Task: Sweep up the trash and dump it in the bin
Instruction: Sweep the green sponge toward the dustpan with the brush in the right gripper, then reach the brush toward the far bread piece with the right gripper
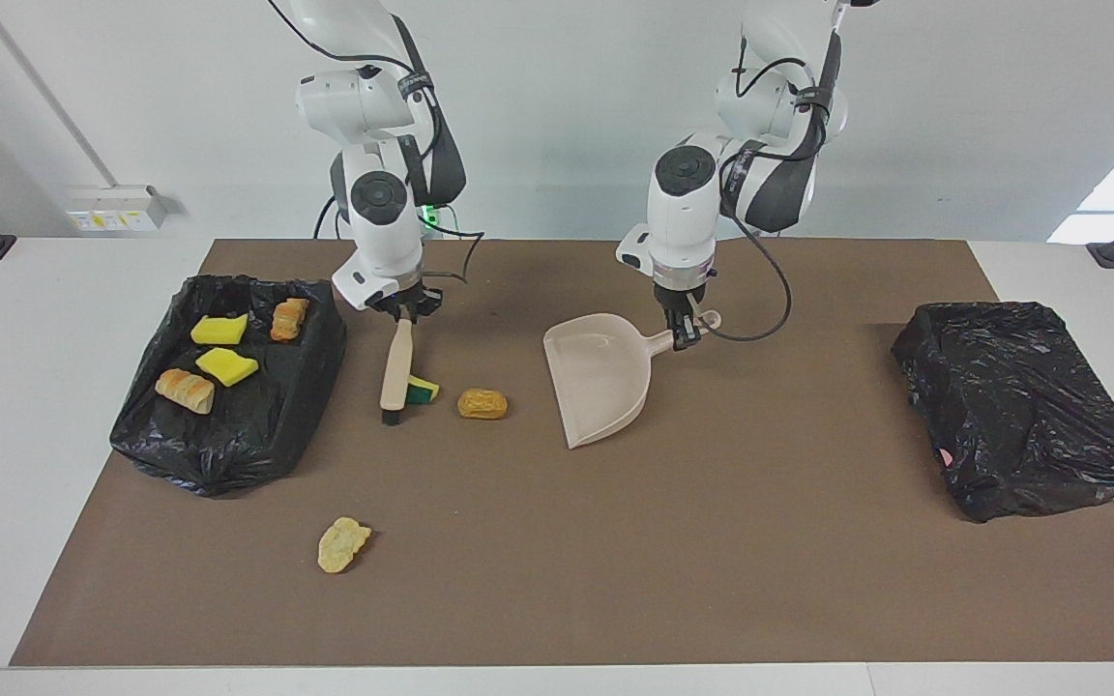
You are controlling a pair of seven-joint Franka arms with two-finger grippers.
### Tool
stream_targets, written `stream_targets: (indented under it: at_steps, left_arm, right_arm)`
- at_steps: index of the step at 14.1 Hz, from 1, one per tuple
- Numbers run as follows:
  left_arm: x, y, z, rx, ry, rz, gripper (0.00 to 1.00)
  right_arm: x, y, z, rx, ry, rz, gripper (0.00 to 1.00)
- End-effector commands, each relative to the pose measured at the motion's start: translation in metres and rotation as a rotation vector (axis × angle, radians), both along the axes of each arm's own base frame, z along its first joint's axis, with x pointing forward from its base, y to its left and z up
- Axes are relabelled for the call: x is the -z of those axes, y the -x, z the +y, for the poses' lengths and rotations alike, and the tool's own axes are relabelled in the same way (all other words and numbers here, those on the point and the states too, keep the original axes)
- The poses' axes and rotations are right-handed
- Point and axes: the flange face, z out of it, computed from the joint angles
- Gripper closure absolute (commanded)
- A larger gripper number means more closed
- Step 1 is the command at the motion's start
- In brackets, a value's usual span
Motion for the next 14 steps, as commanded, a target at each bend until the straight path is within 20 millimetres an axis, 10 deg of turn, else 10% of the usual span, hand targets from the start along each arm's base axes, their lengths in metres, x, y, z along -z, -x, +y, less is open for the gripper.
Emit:
stream_targets:
  at_steps: [1, 9, 14]
  left_arm:
    - [0.009, 0.005, -0.008, 0.033, 0.004, -0.022, 1.0]
    - [0.01, 0.005, -0.007, 0.034, 0.009, -0.029, 1.0]
    - [0.011, 0.006, -0.008, 0.035, 0.01, -0.028, 1.0]
  right_arm:
    - [0.007, -0.019, 0.042, -0.05, -0.064, 0.003, 1.0]
    - [-0.013, 0.008, 0.159, -0.091, -0.377, 0.011, 1.0]
    - [-0.053, 0.011, 0.166, -0.073, -0.476, 0.046, 1.0]
